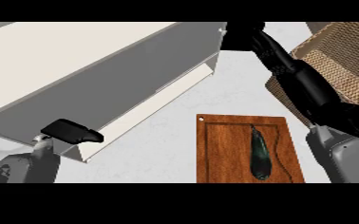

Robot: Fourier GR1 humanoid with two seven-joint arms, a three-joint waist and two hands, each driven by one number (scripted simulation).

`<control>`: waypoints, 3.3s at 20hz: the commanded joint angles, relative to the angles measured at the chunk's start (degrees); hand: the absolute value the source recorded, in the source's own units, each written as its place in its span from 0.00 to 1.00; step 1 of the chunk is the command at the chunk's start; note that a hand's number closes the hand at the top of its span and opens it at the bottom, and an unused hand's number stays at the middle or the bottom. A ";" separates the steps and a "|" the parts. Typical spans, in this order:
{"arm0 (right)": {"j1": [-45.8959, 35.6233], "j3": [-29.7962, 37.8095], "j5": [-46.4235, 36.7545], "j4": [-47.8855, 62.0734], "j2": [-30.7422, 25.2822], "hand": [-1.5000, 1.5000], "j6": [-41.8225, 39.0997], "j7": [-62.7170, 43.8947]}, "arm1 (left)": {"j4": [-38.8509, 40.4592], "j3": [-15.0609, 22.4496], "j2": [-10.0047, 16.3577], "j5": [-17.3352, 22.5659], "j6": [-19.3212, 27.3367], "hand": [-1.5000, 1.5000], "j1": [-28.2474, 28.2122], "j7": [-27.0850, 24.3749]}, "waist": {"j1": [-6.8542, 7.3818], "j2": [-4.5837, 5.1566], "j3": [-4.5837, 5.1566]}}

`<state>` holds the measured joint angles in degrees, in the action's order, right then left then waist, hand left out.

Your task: Pick the eggplant from the cutting board and place it in the basket

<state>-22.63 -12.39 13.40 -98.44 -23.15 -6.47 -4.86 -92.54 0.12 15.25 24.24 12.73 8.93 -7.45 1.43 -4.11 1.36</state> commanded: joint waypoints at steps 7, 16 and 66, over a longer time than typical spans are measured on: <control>13.44 2.59 0.98 7.54 -2.96 1.00 -6.29 9.19 | -20.33 4.93 14.24 -9.32 -10.68 0.50 -15.91 13.05 | -5.34 5.05 -1.59; 13.70 -7.67 -18.13 9.87 10.16 0.00 18.79 -1.04 | -17.83 7.57 13.00 -14.09 -9.72 0.50 -15.56 10.66 | -5.23 4.69 -1.11; 14.51 -6.40 -22.78 -4.48 -12.07 0.00 -5.25 -38.22 | -13.50 7.70 9.59 -16.40 -10.02 0.50 -9.77 11.76 | -3.72 4.66 -1.40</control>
<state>-9.93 -15.78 -3.38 -104.11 -38.14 -15.29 -44.82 -116.02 8.06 24.88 6.32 4.99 -12.78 0.40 -1.23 -1.47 -1.03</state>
